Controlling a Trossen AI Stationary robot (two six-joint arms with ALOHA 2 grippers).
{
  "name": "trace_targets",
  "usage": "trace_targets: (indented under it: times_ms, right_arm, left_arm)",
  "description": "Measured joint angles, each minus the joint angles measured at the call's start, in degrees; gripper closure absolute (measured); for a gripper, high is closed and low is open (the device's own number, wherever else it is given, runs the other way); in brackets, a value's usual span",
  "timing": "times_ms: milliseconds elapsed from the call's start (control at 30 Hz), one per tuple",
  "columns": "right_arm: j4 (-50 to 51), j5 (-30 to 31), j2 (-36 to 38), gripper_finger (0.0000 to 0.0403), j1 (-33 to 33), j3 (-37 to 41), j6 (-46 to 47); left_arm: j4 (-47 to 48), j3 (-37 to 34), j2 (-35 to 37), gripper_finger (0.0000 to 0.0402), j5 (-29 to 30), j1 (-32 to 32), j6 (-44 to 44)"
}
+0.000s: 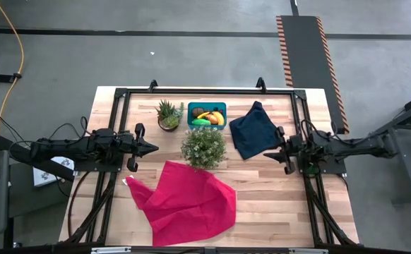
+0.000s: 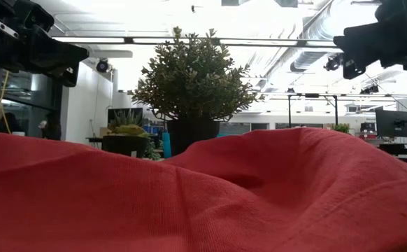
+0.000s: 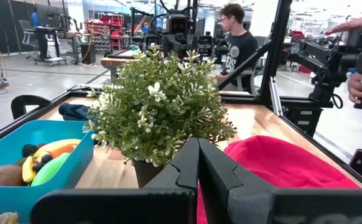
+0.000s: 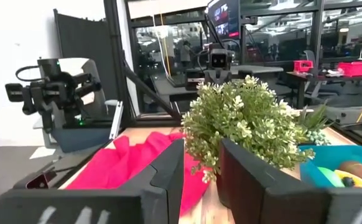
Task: Pick and placing Produce into tupperware
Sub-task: Return to Home Position
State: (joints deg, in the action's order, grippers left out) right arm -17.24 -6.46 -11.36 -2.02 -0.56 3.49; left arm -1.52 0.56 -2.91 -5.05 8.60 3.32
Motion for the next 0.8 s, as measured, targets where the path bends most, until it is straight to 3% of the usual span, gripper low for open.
trace_targets:
  times_ms: [333, 800]
  right_arm:
    - [15.64, 0.16, 11.3, 0.0309, -0.02, 0.02, 0.69]
    - [16.05, 3.04, 10.97, 0.0309, -0.01, 0.04, 2.49]
  left_arm:
    - [-0.02, 0.0, 0.0, 0.0401, 0.01, -0.02, 0.0]
    - [0.01, 0.0, -0.01, 0.0401, -0.01, 0.0, -0.01]
